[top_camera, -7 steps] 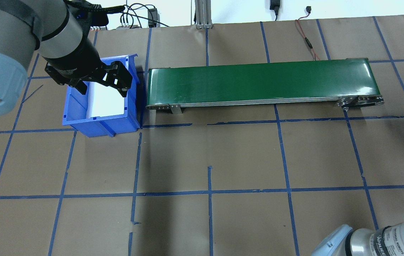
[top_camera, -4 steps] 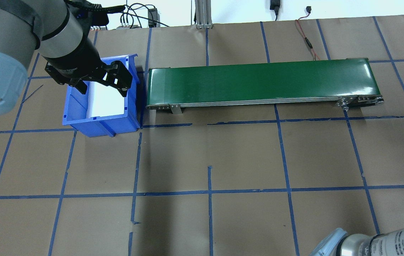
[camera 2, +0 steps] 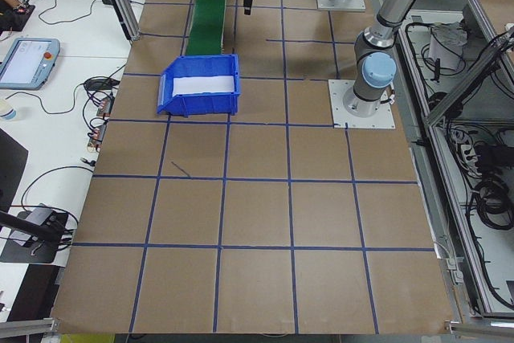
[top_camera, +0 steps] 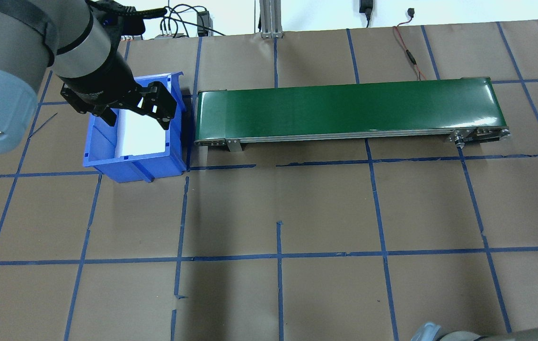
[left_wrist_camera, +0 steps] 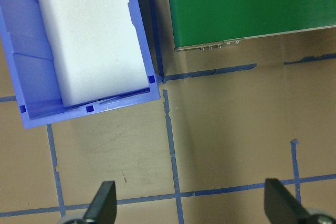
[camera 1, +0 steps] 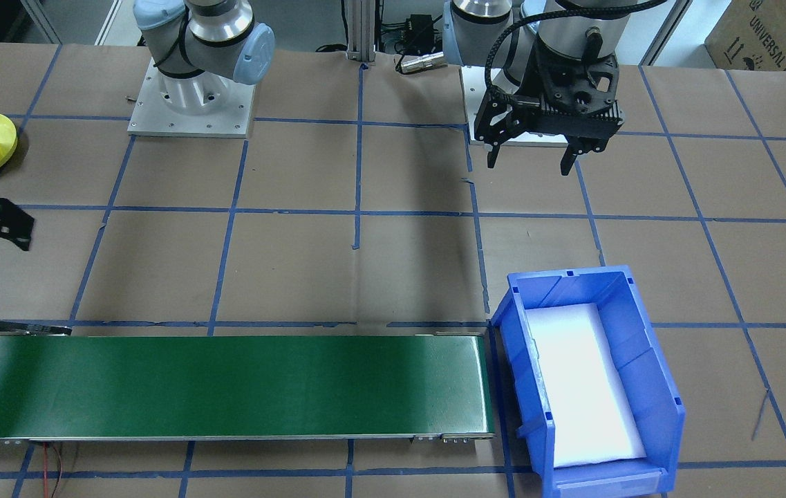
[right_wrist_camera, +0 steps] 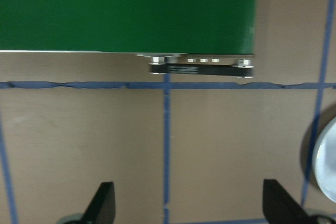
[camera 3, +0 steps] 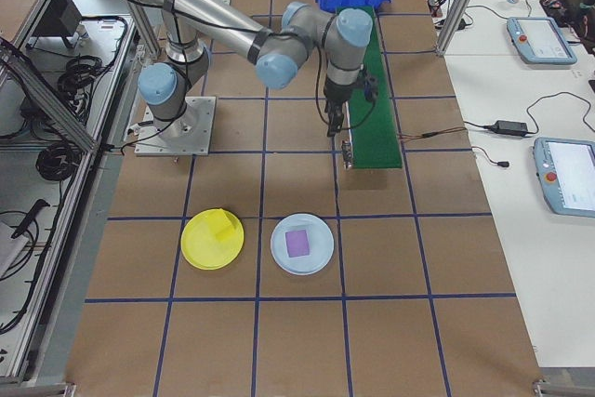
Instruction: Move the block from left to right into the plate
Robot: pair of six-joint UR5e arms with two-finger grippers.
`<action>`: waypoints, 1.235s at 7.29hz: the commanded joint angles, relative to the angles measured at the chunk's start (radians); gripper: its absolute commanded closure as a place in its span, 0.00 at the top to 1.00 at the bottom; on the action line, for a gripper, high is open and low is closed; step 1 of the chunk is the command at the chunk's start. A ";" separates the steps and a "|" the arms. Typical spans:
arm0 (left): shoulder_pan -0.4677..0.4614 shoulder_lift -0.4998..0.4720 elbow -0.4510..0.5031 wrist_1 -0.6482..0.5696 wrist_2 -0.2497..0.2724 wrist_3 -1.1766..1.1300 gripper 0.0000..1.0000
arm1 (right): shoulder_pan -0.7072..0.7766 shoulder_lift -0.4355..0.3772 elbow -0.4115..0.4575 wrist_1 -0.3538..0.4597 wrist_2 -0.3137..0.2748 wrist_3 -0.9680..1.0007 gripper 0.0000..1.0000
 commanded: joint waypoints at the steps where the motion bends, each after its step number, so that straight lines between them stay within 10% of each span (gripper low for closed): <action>1: 0.000 0.000 0.002 0.000 0.000 0.001 1.00 | 0.236 0.007 -0.150 0.047 0.130 0.165 1.00; 9: 0.001 0.001 0.002 0.000 0.001 0.002 1.00 | 0.336 0.011 -0.302 0.276 0.135 0.274 1.00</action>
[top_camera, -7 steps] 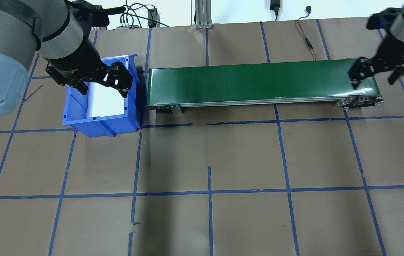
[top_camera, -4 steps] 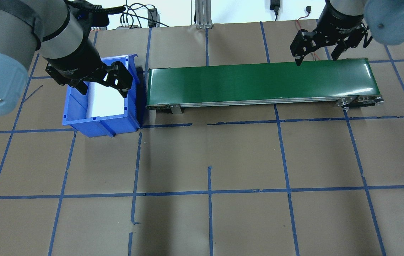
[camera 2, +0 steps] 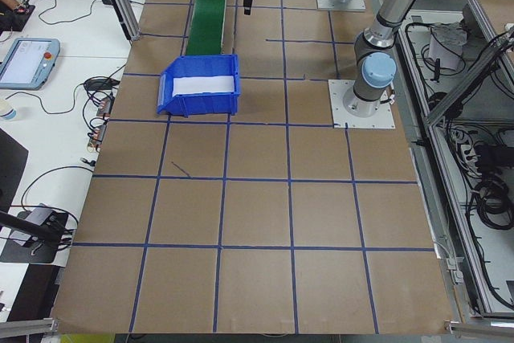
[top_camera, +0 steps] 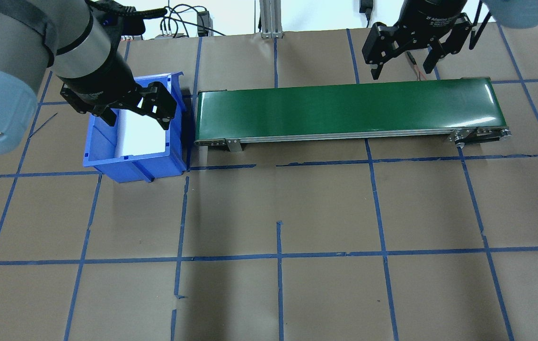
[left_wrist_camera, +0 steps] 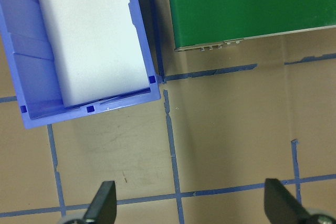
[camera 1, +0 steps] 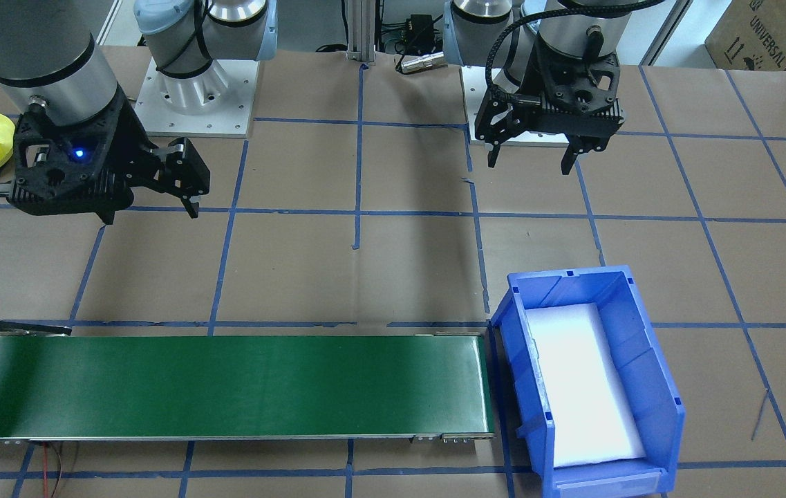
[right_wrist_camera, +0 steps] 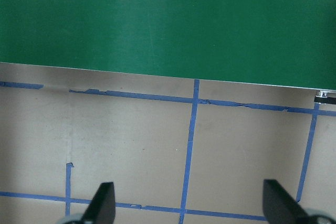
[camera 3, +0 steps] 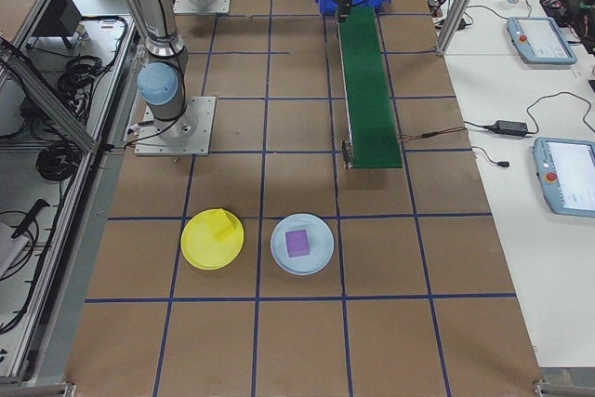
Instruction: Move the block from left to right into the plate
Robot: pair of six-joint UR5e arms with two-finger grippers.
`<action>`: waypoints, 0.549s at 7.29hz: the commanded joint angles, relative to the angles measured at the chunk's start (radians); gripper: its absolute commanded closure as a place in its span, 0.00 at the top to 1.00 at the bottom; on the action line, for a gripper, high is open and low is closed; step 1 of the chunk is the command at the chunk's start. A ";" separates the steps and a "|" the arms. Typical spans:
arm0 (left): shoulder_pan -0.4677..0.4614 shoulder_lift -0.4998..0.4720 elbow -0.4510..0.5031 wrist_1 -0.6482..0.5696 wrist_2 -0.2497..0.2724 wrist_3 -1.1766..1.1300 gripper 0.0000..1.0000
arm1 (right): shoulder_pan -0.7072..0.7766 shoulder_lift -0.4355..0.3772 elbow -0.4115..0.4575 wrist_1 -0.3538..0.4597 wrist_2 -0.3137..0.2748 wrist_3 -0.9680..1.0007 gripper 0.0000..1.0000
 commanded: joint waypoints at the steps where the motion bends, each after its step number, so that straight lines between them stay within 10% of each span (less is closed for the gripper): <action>1: -0.001 0.000 0.001 -0.002 0.000 0.001 1.00 | -0.002 0.000 -0.003 0.002 -0.001 0.000 1.00; 4: 0.001 0.000 0.000 -0.002 0.000 0.001 1.00 | -0.005 -0.003 -0.002 0.005 -0.004 0.000 1.00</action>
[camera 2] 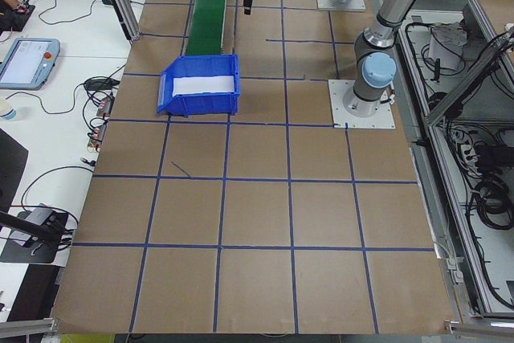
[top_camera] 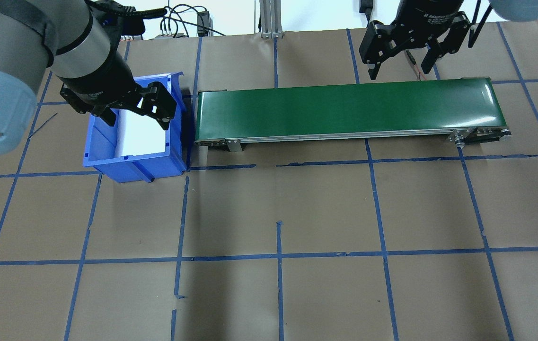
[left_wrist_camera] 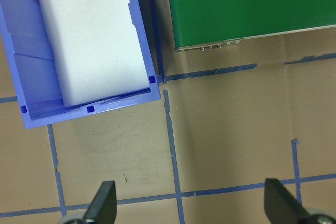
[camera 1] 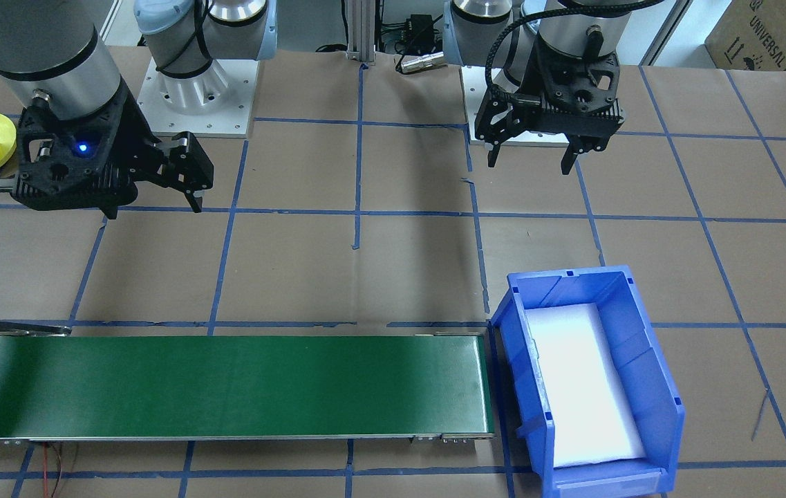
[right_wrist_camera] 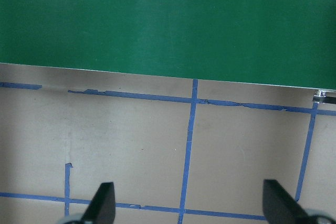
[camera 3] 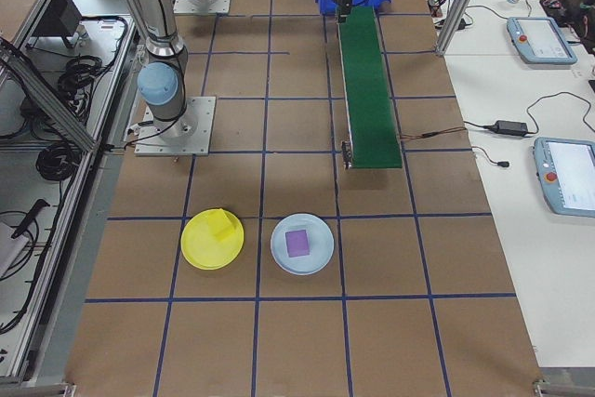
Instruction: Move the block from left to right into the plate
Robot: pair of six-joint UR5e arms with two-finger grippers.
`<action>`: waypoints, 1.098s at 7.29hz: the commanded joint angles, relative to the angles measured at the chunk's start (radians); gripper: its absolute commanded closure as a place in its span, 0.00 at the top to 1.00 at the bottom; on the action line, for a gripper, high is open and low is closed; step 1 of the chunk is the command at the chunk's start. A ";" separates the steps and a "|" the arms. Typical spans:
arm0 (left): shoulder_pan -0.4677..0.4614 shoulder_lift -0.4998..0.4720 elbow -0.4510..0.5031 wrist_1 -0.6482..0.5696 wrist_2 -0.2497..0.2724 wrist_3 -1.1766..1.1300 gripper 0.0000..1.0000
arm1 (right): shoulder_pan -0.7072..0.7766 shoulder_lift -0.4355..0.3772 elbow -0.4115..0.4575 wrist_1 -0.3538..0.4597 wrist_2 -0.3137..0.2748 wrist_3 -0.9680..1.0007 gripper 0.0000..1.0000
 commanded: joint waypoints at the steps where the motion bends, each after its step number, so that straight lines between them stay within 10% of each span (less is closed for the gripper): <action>1: -0.001 0.000 0.000 0.001 -0.002 -0.002 1.00 | 0.000 -0.009 0.017 0.004 -0.014 0.000 1.00; 8: -0.001 0.000 0.000 0.001 -0.002 0.000 1.00 | 0.000 -0.015 0.015 -0.002 -0.007 0.000 1.00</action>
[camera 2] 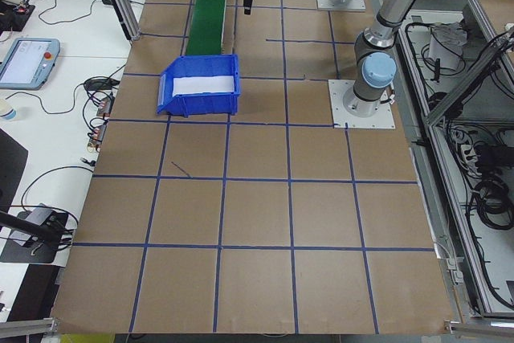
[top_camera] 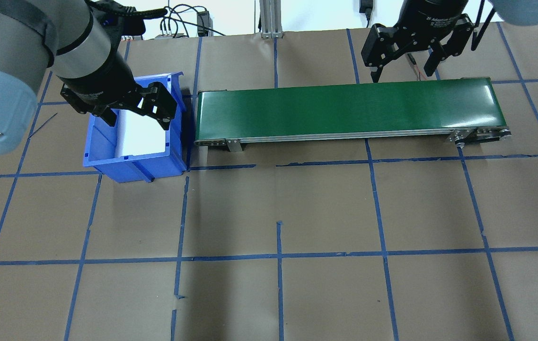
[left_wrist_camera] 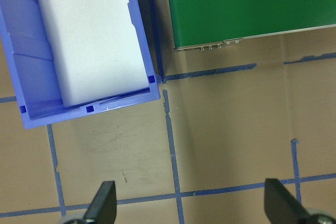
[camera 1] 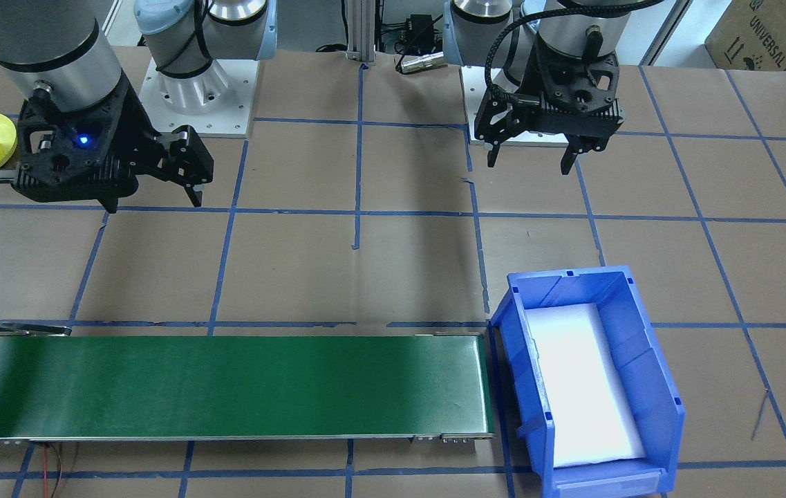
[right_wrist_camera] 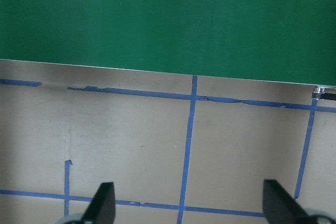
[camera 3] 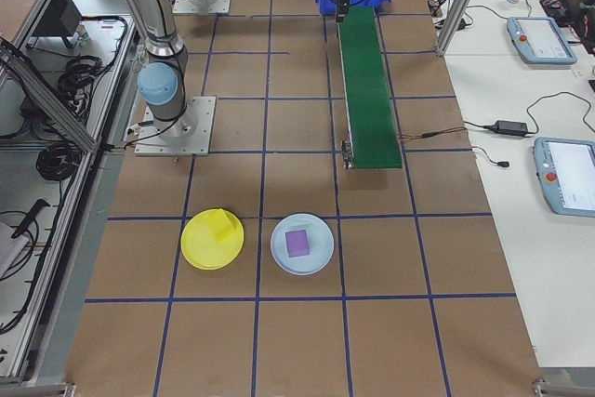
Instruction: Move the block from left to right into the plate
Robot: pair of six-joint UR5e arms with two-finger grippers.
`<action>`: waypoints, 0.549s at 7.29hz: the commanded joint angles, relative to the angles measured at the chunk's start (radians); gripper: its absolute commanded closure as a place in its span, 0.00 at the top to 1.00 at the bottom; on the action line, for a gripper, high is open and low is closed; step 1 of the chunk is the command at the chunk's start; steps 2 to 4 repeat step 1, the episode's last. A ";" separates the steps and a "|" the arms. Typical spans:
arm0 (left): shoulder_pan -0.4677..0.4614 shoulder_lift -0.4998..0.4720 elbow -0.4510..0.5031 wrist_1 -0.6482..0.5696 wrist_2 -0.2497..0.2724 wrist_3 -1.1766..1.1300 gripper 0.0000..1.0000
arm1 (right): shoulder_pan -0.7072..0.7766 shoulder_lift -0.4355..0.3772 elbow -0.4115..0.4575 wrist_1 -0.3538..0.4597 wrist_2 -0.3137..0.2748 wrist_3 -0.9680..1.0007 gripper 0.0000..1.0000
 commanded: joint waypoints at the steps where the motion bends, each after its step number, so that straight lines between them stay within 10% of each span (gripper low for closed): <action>1: 0.000 0.000 0.000 0.000 -0.001 0.000 1.00 | -0.001 0.001 0.000 -0.001 -0.006 0.001 1.00; 4: 0.000 0.000 0.000 0.000 -0.001 0.000 1.00 | -0.001 0.001 0.000 -0.001 -0.006 0.001 1.00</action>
